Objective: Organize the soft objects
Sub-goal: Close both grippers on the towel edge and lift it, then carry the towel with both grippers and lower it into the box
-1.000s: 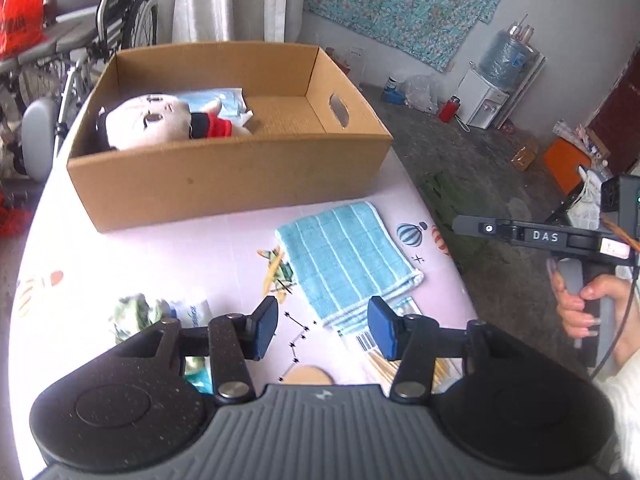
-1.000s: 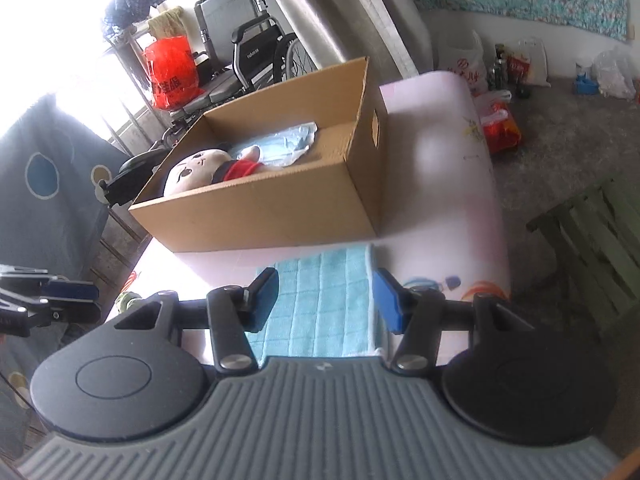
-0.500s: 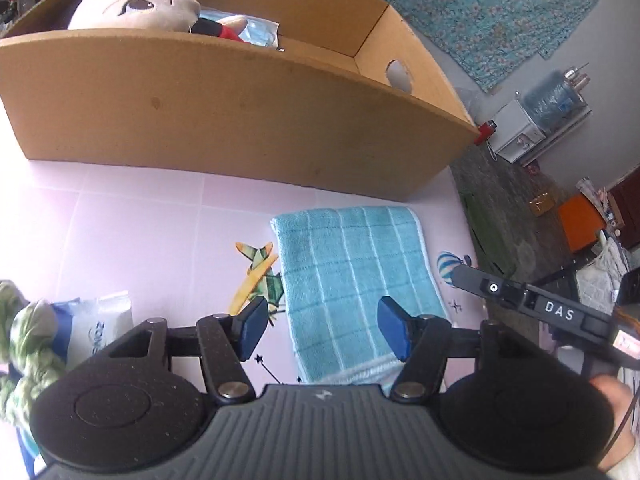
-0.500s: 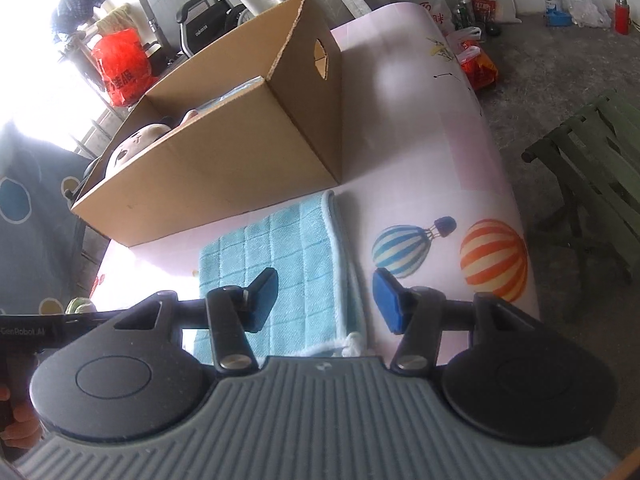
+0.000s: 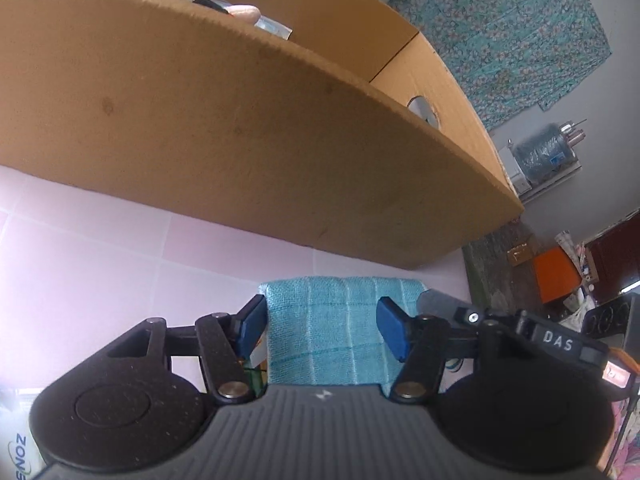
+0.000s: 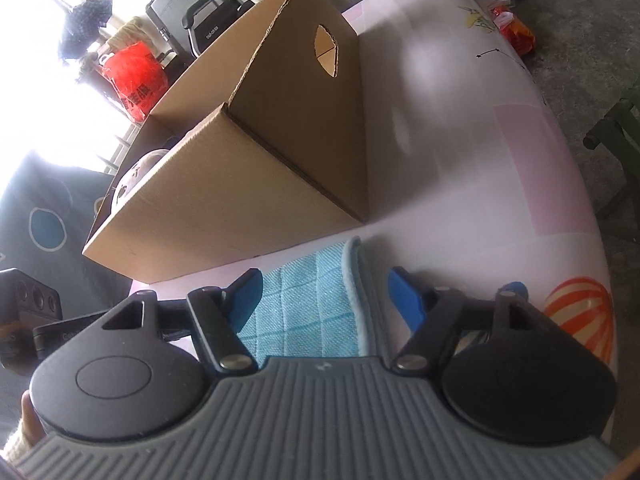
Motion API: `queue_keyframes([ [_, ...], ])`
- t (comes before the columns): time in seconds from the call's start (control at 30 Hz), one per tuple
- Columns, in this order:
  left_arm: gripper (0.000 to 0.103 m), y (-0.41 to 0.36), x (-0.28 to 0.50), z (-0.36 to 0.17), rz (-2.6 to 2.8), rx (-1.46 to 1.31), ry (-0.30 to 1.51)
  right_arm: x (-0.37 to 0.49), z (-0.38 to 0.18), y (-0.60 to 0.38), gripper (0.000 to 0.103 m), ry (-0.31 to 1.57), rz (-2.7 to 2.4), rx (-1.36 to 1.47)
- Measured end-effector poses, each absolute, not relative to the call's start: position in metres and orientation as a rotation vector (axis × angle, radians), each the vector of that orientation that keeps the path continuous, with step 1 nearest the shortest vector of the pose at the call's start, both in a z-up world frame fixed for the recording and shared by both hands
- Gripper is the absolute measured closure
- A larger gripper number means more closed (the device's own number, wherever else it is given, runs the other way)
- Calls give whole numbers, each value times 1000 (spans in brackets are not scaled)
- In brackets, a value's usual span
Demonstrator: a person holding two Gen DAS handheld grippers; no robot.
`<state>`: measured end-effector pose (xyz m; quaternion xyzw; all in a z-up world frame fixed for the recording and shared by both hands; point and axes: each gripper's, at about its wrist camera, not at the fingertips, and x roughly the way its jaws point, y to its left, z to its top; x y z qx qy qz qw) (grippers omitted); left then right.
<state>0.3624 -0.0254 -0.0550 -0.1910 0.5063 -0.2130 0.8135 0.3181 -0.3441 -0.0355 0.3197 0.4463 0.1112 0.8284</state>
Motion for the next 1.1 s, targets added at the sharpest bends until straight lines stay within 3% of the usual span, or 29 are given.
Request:
queue_keyframes([
  [0.07,49,-27,365,-59,-455,-427,1076,323,-39,-338,68,968,233,700],
  [0.1,59,-28,365,-58,-453,-431,1072,324,-41,-335,74,979,234,707],
  [0.13,71,-29,365,-59,-447,-430,1070,324,-44,-331,90,993,230,707],
  [0.17,98,-30,365,-59,-435,-426,1069,323,-46,-328,95,994,227,711],
  [0.37,98,-27,356,-60,-419,-421,1096,311,-40,-315,97,958,238,694],
  [0.83,98,3,310,28,-560,-327,933,251,51,-306,97,723,299,532],
  [1.1,98,1,308,81,-570,-271,778,263,110,-302,97,587,326,480],
])
